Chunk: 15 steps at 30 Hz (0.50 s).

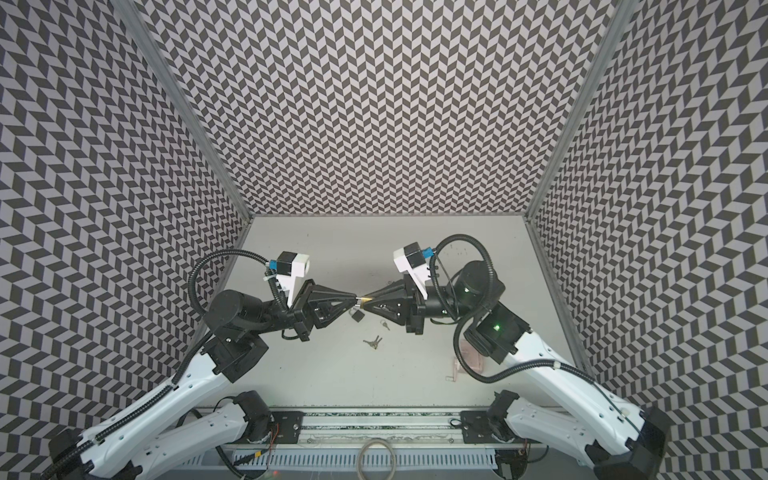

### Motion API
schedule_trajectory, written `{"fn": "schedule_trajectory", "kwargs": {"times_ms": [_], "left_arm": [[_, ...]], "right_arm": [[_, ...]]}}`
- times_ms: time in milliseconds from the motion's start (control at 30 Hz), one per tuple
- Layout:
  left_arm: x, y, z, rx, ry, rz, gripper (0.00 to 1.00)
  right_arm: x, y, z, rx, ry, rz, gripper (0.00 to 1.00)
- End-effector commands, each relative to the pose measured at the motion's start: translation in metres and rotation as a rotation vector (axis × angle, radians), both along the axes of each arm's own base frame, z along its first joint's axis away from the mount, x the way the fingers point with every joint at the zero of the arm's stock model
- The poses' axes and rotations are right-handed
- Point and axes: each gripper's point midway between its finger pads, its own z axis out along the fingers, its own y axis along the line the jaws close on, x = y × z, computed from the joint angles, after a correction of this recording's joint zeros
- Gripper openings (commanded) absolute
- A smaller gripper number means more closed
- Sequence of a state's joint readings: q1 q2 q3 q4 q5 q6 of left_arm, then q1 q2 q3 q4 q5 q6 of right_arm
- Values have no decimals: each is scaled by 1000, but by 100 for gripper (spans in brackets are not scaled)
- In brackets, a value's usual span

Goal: Lock with the key

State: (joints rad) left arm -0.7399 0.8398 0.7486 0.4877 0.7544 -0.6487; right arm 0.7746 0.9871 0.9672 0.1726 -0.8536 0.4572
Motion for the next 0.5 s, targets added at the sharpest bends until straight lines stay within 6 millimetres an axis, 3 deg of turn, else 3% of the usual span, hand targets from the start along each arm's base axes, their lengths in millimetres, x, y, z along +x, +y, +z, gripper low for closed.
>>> {"fn": "schedule_trajectory", "kwargs": {"times_ms": [0, 233, 400, 433, 467], "left_arm": [[-6, 0, -3, 22, 6, -20, 0], [5, 20, 7, 6, -4, 62, 0], [6, 21, 9, 1, -8, 69, 0], [7, 21, 9, 1, -4, 76, 0], [8, 22, 10, -1, -2, 80, 0]], "right_arm": [[-7, -2, 16, 52, -46, 22, 0], [-9, -6, 14, 30, -68, 2, 0], [-7, -5, 10, 20, -60, -7, 0], [-5, -4, 9, 14, -58, -12, 4], [-3, -4, 7, 6, -55, -23, 22]]}}
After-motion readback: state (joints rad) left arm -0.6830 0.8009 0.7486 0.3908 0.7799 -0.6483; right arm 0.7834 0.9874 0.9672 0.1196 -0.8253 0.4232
